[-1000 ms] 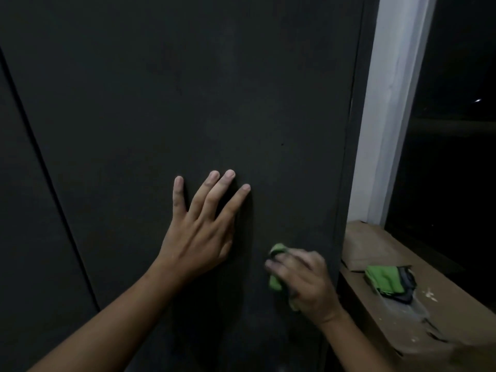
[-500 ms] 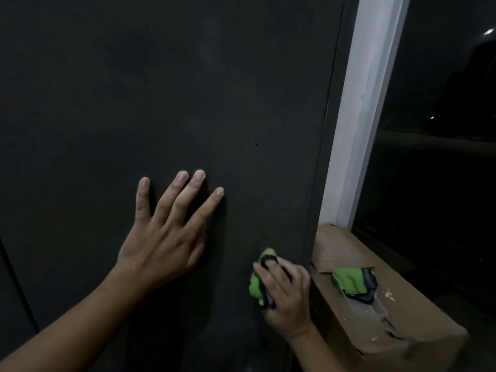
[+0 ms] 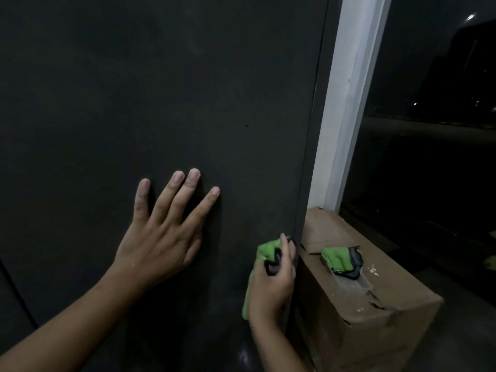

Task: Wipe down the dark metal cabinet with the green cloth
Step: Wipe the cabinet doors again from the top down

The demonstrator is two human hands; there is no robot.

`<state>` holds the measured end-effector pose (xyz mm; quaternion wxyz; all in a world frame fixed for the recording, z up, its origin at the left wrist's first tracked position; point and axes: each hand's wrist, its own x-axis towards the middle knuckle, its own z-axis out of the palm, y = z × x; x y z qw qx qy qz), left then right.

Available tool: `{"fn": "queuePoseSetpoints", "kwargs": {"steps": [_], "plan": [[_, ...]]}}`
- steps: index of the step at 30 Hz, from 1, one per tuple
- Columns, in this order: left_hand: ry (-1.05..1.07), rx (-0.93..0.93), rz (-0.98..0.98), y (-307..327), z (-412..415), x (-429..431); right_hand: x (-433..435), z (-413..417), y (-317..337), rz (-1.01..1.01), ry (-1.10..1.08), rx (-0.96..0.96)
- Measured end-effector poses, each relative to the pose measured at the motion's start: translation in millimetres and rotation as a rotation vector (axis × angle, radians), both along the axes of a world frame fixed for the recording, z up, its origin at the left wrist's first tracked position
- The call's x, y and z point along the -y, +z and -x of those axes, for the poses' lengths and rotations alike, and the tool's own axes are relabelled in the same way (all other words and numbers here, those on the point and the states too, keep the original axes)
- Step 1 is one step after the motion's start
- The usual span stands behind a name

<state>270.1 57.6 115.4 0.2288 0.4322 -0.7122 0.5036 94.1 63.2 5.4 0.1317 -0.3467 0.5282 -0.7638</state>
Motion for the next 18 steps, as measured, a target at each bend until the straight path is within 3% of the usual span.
{"fn": "queuePoseSetpoints", "kwargs": {"steps": [2,6,9,11,12,16,18], "plan": [[-0.044,0.007,-0.022,-5,-1,-3,-8,-13,13,0.123,0.112,-0.296],[-0.189,-0.069,-0.106,-8,-8,-12,-11,-18,-3,0.242,0.224,-1.201],[-0.226,-0.041,-0.211,-9,-28,-20,-2,2,-15,0.317,0.110,-1.492],[-0.211,0.006,-0.256,-7,-47,-26,5,18,-10,0.293,0.030,-1.423],[-0.205,0.029,-0.271,-5,-58,-29,9,25,-3,0.256,-0.023,-1.284],[-0.176,0.095,-0.334,5,-91,-40,28,26,49,0.093,-0.163,-0.435],[-0.184,0.065,-0.359,9,-99,-46,31,11,83,0.105,-0.179,-0.199]]}}
